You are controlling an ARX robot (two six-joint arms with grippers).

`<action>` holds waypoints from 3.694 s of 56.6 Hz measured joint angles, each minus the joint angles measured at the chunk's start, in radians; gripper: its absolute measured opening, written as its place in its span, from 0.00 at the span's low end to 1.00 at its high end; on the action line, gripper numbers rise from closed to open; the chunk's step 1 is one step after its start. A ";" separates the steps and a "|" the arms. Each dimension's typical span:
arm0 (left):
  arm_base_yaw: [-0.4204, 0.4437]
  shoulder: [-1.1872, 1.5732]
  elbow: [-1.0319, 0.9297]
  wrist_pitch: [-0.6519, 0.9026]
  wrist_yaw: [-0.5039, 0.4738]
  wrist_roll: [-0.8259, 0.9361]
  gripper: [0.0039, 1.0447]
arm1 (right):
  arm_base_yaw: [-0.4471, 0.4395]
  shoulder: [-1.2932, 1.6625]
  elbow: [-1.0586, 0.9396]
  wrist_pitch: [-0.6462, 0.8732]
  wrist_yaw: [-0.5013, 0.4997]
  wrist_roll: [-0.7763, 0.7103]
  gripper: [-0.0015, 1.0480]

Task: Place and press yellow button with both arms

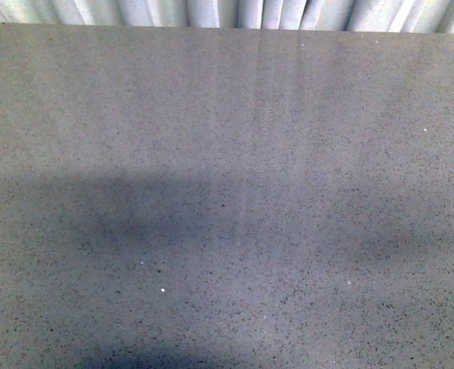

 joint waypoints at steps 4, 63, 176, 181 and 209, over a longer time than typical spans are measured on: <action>0.074 0.121 0.013 0.063 0.012 0.005 0.91 | 0.000 0.000 0.000 0.000 0.000 0.000 0.91; 0.169 0.609 0.009 0.381 -0.066 0.044 0.91 | 0.000 0.000 0.000 0.000 0.000 0.000 0.91; -0.377 0.251 0.132 0.185 -0.258 -0.026 0.34 | 0.000 0.000 0.000 0.000 0.000 0.000 0.91; -0.635 0.351 0.132 0.258 -0.359 -0.083 0.34 | 0.000 0.000 0.000 0.000 0.000 0.000 0.91; -1.035 0.818 0.186 0.445 -0.540 -0.192 0.34 | 0.000 0.000 0.000 0.000 0.000 0.000 0.91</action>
